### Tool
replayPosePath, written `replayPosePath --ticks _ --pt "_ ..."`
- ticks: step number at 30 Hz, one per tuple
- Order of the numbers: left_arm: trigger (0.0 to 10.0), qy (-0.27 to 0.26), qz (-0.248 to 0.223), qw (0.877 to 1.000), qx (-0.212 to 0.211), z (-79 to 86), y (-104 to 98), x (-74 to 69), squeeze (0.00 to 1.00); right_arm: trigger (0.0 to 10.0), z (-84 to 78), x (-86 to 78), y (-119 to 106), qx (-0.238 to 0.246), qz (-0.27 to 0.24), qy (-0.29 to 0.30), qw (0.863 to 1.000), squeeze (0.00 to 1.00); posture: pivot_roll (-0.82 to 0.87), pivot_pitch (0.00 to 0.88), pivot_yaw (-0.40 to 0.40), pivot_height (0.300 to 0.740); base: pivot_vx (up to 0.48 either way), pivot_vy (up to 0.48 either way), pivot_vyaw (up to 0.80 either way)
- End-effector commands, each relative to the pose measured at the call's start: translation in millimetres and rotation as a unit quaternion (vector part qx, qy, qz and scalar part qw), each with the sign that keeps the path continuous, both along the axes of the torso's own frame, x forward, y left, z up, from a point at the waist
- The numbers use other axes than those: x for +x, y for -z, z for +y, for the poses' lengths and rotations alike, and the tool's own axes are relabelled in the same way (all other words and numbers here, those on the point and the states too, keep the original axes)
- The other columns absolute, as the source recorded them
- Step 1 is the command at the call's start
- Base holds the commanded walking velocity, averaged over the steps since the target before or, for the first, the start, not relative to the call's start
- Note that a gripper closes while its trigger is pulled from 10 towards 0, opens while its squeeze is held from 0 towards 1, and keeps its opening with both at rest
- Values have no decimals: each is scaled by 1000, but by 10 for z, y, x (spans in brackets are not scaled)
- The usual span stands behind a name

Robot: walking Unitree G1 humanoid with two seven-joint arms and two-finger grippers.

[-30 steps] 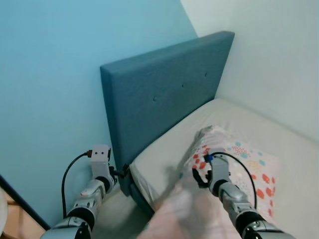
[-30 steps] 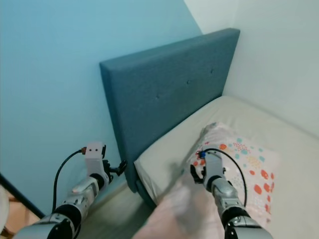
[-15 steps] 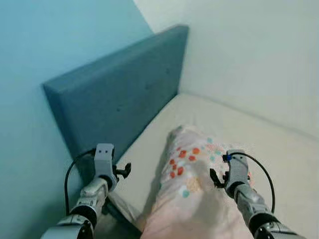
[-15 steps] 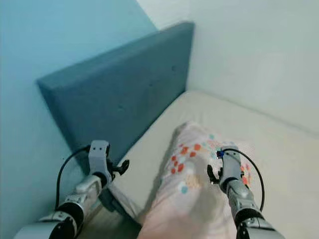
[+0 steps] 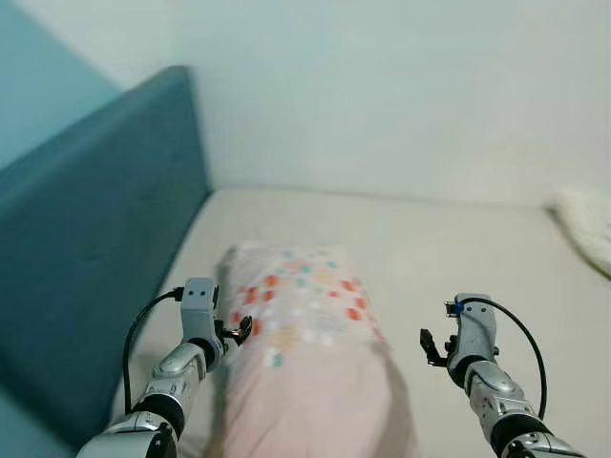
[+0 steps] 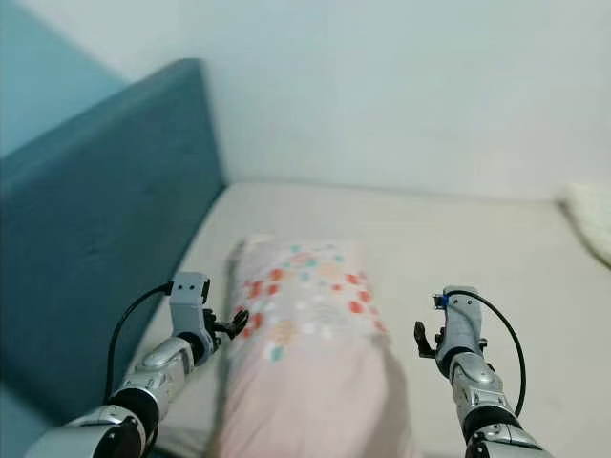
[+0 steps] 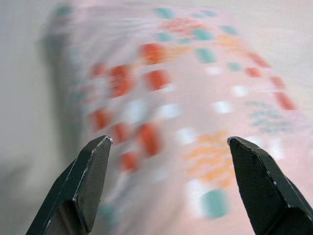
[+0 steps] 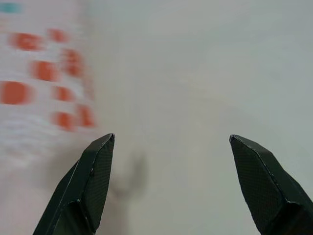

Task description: Clean up the room

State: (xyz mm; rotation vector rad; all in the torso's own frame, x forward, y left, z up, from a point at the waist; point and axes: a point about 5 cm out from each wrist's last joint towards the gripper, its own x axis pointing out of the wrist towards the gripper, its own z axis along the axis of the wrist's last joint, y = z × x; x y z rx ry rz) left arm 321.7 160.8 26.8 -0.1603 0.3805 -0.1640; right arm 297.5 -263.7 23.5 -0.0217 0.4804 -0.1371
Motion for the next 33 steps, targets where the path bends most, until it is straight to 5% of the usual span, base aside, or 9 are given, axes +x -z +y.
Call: replayPosePath --ticks 1,10,19,33 --pt "10000 -11 10 1000 -6 18 0 12 0 10000 -13 -20 19 6 6 6 1000 0 -103 0 -15 740 0 0 -769" --pt "10000 -29 21 999 0 66 2 20 0 10000 -16 9 -13 2 0 11 1000 0 -105 0 -16 740 0 0 -769" --pt "10000 -44 21 997 54 153 31 -12 0 10000 40 46 -32 -8 -7 2 1000 0 -106 0 -18 740 0 54 0" --pt "10000 -58 31 995 70 242 81 -65 0 10000 35 10 6 -8 0 4 1000 0 -105 0 -15 740 0 351 0"
